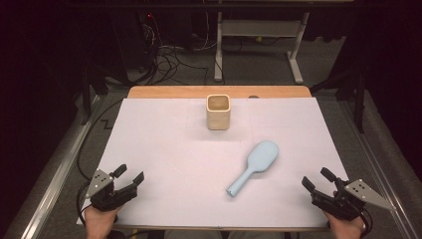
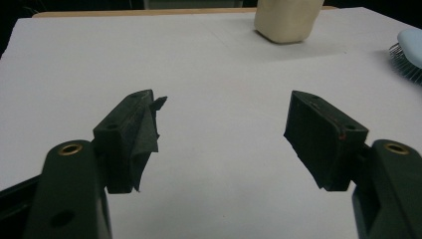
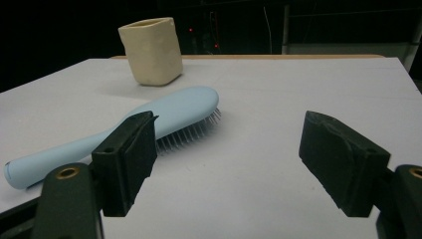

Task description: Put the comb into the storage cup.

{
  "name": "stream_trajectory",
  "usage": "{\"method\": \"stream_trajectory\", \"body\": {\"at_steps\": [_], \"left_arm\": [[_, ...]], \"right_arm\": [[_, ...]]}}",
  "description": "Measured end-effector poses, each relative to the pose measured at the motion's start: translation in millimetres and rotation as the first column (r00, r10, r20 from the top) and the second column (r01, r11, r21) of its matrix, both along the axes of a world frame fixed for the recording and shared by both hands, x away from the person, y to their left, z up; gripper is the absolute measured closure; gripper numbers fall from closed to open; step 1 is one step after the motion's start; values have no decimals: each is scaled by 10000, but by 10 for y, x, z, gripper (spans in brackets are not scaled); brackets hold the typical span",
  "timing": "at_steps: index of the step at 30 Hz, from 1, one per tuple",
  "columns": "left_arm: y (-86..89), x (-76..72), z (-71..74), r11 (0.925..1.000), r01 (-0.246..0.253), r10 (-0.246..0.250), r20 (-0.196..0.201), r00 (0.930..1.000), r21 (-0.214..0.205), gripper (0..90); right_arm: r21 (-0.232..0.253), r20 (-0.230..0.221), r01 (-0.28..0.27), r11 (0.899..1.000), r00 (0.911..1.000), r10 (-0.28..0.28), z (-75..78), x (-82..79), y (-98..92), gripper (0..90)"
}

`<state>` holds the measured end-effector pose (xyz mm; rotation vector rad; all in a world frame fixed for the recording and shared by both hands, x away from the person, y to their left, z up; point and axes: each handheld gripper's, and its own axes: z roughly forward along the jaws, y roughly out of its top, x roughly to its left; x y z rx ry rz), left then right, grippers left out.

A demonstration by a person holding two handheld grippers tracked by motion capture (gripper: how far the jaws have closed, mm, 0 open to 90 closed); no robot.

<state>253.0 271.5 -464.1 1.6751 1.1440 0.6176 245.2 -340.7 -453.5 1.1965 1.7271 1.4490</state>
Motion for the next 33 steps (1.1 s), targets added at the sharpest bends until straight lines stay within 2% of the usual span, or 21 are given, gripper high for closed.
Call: {"method": "stream_trajectory", "body": {"at_steps": [33], "left_arm": [[-31,9,-1,9999,145,-145,-28,9999,34,297]], "right_arm": [[-33,184,-586,9983,9981,587,82,70,310,238]]}}
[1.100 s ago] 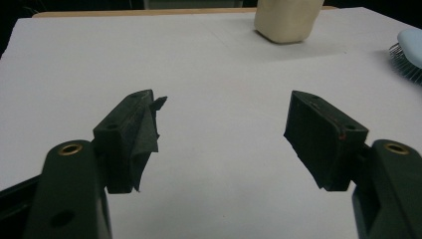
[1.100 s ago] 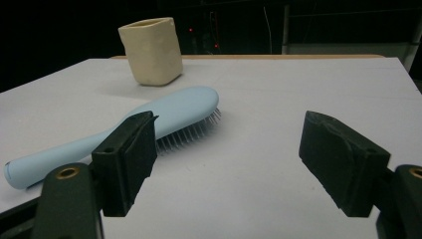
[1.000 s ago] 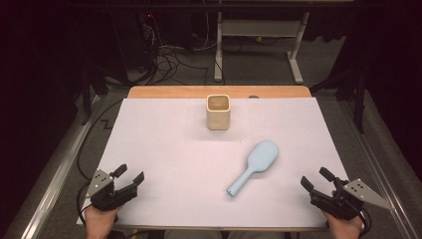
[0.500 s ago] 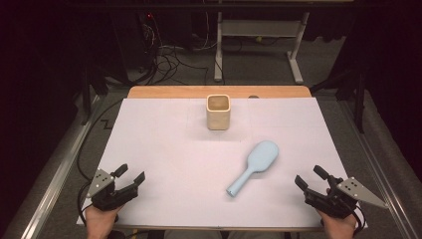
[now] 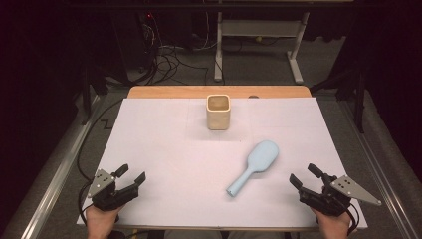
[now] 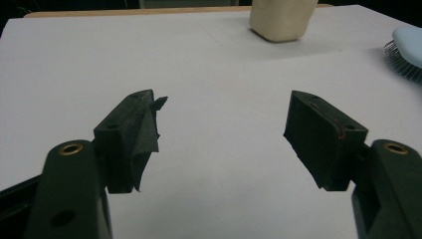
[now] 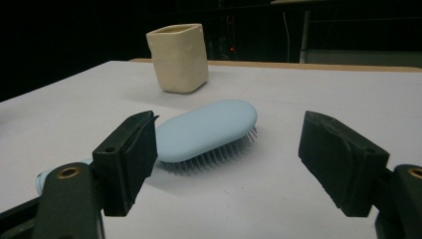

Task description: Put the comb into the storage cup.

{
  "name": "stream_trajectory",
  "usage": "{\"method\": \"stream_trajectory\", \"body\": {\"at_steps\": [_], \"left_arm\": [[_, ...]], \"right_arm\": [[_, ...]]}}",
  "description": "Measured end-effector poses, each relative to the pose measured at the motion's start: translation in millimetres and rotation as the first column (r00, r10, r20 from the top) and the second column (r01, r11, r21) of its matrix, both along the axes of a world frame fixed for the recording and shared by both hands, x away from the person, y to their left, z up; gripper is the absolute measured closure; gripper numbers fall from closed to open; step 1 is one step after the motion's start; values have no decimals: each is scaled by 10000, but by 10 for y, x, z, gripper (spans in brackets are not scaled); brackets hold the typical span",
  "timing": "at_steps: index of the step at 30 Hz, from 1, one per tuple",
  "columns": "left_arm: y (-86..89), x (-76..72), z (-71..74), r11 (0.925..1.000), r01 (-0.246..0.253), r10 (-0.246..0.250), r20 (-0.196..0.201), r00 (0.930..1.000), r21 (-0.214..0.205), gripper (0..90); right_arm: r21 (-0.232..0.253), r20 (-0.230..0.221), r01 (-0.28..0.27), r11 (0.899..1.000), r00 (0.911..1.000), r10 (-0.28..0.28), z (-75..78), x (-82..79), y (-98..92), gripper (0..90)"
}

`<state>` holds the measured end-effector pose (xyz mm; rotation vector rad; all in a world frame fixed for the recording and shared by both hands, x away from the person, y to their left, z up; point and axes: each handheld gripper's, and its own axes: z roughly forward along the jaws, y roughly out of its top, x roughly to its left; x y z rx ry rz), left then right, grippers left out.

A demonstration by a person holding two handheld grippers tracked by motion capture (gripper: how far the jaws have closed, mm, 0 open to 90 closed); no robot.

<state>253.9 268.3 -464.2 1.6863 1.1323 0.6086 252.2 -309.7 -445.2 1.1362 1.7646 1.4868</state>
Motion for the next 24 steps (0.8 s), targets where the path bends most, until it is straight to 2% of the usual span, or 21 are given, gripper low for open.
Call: {"method": "stream_trajectory", "body": {"at_steps": [12,24], "left_arm": [[1,0,0,10000,17,-17,-6,10000,-28,297],[6,1,-2,10000,-8,8,8,10000,-70,297]], "right_arm": [[-92,-34,-298,9995,9996,298,29,75,146,244],[-204,-197,-934,9954,9955,930,73,214,382,271]]}}
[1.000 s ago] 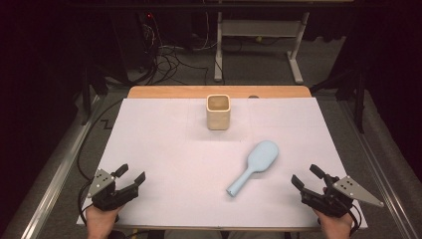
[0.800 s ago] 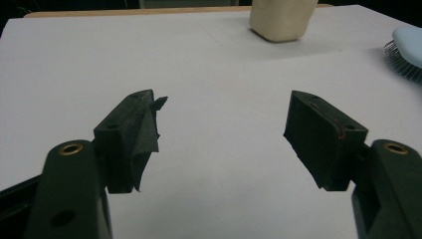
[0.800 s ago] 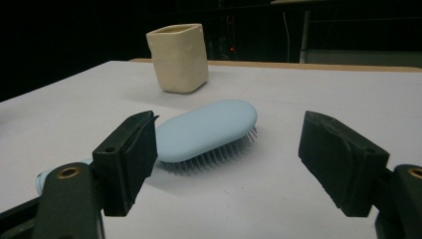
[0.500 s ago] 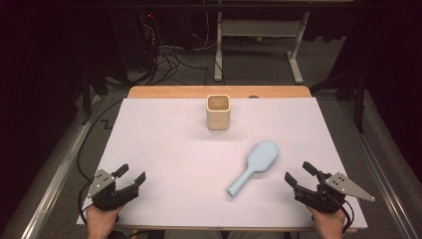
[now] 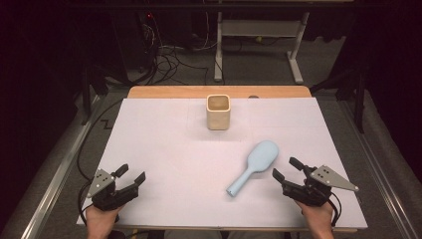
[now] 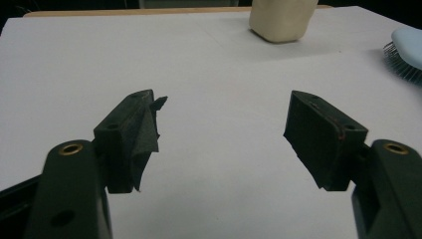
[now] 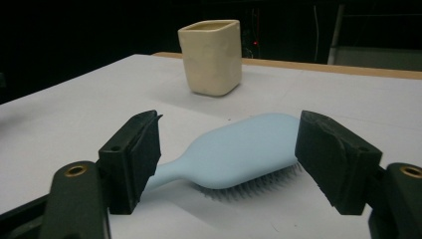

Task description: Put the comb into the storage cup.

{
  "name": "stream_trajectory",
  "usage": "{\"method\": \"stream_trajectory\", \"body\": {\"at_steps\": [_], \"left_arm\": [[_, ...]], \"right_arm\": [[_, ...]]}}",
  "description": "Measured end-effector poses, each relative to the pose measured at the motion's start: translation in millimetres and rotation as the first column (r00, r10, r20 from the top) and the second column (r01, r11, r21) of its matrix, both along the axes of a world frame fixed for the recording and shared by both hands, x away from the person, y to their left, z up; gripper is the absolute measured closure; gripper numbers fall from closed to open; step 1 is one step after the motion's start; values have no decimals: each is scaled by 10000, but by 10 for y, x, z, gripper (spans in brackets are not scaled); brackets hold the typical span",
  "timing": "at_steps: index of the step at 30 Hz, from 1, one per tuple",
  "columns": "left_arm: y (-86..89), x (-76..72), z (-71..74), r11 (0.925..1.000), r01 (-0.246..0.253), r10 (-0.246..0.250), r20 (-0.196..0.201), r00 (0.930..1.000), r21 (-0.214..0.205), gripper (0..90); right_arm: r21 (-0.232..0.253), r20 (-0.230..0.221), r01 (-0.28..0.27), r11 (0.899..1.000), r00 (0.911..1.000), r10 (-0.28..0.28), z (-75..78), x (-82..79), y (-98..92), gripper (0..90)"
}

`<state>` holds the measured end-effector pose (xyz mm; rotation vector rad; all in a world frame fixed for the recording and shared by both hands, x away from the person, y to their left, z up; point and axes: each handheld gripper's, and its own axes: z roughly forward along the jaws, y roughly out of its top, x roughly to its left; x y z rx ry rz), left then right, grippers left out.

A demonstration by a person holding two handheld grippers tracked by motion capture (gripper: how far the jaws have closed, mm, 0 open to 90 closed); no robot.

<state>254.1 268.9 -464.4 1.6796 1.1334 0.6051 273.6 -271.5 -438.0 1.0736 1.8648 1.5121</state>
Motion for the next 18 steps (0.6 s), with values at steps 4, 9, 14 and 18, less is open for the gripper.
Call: {"method": "stream_trajectory", "body": {"at_steps": [4,9,14,18], "left_arm": [[8,4,0,10000,10,-10,1,10000,2,297],[3,9,-2,10000,74,-74,-16,10000,10,297],[2,5,-1,10000,94,-94,15,10000,-29,297],[-1,3,2,9999,138,-138,52,9999,-20,297]], "right_arm": [[-131,-195,-275,9995,9994,273,2,61,104,287],[-243,-489,-641,9976,9968,629,13,140,245,316],[-348,-1087,-968,9947,9898,925,32,197,360,369],[-444,-1498,-1369,9896,9803,1288,47,222,432,410]]}}
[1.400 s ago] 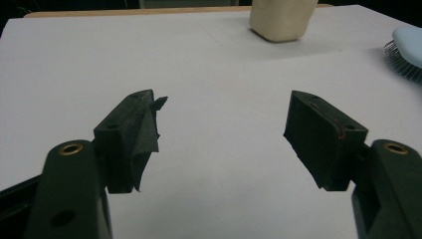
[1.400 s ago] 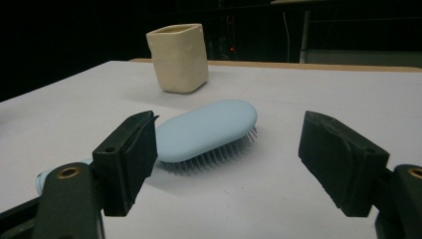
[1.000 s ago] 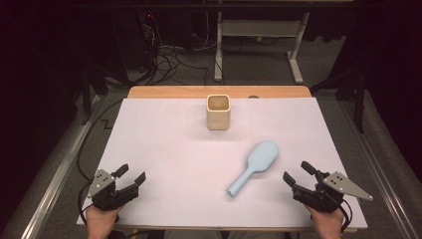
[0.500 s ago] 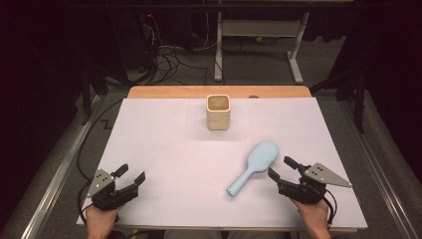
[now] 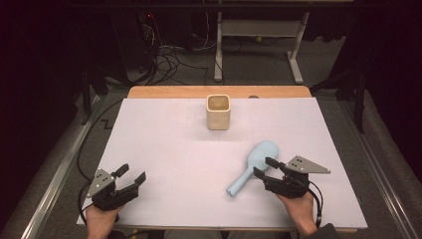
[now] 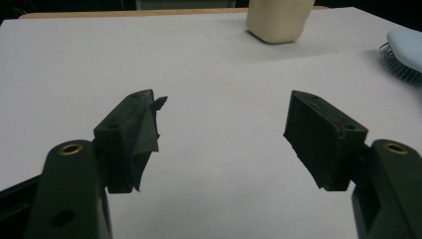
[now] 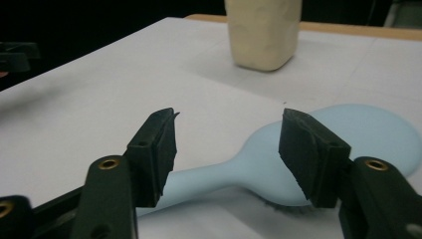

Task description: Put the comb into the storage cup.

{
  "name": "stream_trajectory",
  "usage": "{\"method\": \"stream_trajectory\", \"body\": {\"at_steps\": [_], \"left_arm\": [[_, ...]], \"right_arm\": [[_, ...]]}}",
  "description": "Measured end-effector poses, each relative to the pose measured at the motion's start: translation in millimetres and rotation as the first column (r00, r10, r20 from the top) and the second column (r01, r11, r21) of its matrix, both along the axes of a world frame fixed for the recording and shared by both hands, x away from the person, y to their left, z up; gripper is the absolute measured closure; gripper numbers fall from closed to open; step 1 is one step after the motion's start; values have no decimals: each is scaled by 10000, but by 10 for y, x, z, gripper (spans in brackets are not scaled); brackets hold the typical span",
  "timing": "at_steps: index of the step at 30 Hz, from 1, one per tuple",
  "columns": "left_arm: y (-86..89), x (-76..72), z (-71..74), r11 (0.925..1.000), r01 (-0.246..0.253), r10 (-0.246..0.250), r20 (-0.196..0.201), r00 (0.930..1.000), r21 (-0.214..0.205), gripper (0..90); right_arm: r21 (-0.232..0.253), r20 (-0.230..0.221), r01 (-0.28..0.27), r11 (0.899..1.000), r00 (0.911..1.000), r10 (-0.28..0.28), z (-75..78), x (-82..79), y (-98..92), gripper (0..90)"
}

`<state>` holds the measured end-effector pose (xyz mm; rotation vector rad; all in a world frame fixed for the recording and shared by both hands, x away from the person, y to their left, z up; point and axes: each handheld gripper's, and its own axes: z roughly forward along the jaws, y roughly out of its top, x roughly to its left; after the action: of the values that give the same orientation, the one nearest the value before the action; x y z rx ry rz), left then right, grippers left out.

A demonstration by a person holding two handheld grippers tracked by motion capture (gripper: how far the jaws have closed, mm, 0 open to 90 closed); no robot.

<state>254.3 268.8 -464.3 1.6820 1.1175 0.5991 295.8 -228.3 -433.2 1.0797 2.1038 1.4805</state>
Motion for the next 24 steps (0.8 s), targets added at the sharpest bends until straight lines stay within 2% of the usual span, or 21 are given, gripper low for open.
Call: {"method": "stream_trajectory", "body": {"at_steps": [1,10,11,18,19,20,24], "left_arm": [[-1,0,0,10000,13,-13,-4,10000,12,297],[-1,2,-1,10000,2,-2,-14,10000,13,297],[0,2,0,10000,-7,7,-4,10000,4,297],[0,0,1,10000,24,-24,-8,10000,31,297],[0,0,1,10000,26,-26,-8,10000,32,297],[0,0,1,10000,26,-26,-8,10000,32,297],[-1,1,1,10000,25,-25,-6,10000,42,297]], "right_arm": [[-103,-284,-224,9997,9994,221,4,23,50,430],[-577,-949,-829,9949,9925,772,11,96,212,505],[-730,-1144,-984,9925,9894,897,16,117,254,533],[-1265,-1622,-1399,9821,9796,1186,37,162,374,640],[-1517,-1780,-1510,9768,9763,1233,53,179,418,675],[-1517,-1780,-1510,9768,9763,1233,53,179,418,675],[-2112,-2134,-1748,9617,9684,1291,92,227,507,763]]}}
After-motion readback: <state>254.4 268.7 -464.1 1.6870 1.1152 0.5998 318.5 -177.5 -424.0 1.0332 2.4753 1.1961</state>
